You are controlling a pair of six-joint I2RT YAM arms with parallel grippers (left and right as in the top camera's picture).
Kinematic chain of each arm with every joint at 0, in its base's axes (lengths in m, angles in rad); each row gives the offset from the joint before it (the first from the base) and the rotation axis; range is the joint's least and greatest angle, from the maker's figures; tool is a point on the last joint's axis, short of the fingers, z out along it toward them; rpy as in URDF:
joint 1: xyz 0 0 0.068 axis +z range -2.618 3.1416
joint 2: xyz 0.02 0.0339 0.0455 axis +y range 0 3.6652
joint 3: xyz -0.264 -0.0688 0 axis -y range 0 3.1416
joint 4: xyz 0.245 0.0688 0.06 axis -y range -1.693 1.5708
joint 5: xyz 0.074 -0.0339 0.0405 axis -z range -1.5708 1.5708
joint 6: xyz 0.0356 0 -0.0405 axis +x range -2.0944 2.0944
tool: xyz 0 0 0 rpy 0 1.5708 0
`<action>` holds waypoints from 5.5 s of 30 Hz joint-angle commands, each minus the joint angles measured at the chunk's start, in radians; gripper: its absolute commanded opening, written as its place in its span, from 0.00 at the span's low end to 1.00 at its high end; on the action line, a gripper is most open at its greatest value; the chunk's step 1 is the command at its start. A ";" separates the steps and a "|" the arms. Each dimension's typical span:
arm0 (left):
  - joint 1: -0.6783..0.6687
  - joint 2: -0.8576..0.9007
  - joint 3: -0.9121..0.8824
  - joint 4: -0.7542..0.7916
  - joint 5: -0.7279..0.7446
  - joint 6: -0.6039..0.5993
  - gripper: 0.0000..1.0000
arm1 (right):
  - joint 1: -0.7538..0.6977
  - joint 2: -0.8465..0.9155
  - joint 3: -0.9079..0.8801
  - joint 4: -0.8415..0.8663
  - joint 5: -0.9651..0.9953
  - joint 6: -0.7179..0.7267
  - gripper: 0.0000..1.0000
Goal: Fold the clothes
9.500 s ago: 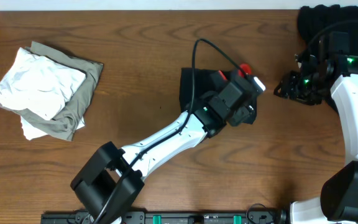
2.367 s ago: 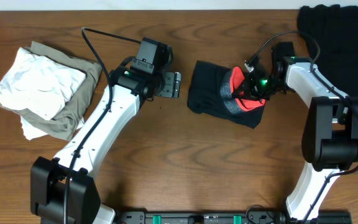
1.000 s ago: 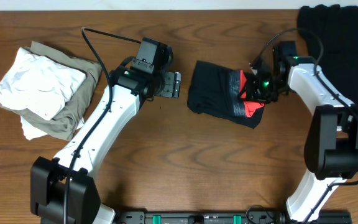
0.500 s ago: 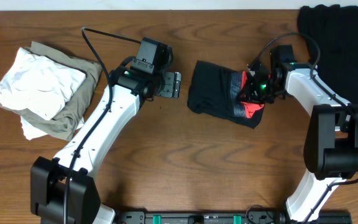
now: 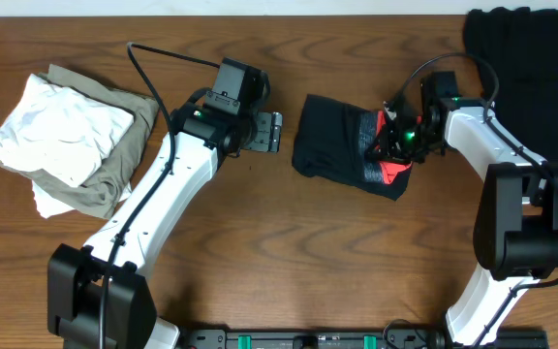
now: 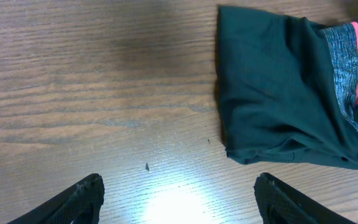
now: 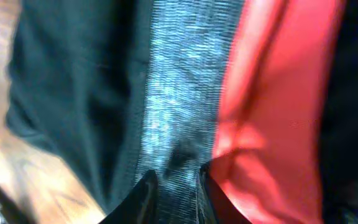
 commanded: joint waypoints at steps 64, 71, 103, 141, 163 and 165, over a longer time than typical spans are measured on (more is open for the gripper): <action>0.001 0.006 -0.002 -0.005 0.011 -0.005 0.80 | 0.043 -0.005 -0.056 0.259 0.075 0.087 0.37; 0.001 0.006 -0.002 -0.008 0.011 -0.005 0.80 | 0.050 -0.004 -0.056 0.264 0.105 0.087 0.13; 0.001 0.006 -0.002 -0.013 0.011 -0.005 0.80 | 0.067 0.006 -0.057 0.352 0.159 0.068 0.24; -0.034 0.008 -0.002 0.117 0.044 0.001 0.80 | -0.074 -0.174 0.021 -0.207 0.307 0.126 0.01; -0.201 0.270 -0.002 0.521 0.112 0.014 0.80 | -0.071 -0.153 0.020 -0.299 0.347 0.132 0.03; -0.211 0.291 -0.002 0.520 0.113 0.014 0.79 | -0.071 -0.153 0.020 -0.299 0.347 0.132 0.04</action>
